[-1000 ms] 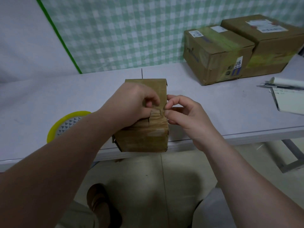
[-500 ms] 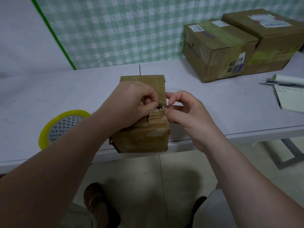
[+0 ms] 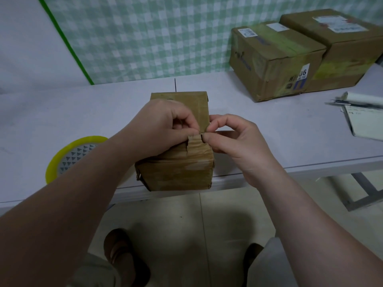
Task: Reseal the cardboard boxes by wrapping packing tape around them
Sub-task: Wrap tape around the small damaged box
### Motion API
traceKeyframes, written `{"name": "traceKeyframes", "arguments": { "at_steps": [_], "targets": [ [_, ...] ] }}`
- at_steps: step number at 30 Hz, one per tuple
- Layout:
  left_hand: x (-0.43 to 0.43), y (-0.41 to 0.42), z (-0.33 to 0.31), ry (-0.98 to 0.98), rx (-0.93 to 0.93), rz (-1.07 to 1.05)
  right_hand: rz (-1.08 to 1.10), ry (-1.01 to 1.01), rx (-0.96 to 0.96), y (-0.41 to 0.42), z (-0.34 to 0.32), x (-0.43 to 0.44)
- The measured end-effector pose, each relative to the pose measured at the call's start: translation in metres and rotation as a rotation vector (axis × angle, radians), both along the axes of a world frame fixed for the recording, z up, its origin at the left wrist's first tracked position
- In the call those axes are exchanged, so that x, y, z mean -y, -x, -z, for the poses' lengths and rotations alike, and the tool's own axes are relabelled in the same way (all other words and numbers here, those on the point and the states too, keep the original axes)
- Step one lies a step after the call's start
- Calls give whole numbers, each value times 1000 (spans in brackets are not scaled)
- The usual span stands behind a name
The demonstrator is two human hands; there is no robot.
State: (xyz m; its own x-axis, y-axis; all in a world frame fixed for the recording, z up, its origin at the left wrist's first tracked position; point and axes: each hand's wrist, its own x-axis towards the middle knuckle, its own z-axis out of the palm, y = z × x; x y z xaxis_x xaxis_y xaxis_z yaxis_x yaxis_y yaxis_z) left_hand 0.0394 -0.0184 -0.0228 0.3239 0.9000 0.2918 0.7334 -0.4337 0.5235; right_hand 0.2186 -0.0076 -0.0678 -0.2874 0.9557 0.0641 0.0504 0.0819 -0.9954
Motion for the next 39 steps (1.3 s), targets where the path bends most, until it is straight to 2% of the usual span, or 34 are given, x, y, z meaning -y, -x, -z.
{"name": "traceKeyframes", "arguments": {
  "at_steps": [11, 13, 18, 23, 31, 39],
  "targets": [
    [-1, -5, -5, 141, 18, -70, 169, -161, 370, 10, -18, 1],
    [-1, -3, -3, 141, 63, -58, 150, -158, 356, 8, -20, 1],
    [1, 1, -3, 175, 129, -8, 24, -64, 174, -5, -18, -3],
    [0, 4, -3, 209, 124, 34, -24, -34, 106, -9, -13, -6],
    [-2, 6, -6, 256, 104, 45, -61, -30, 90, -10, -12, -5],
    [-2, 6, -7, 243, 36, 37, -55, -57, 151, -8, -12, -3]
  ]
}}
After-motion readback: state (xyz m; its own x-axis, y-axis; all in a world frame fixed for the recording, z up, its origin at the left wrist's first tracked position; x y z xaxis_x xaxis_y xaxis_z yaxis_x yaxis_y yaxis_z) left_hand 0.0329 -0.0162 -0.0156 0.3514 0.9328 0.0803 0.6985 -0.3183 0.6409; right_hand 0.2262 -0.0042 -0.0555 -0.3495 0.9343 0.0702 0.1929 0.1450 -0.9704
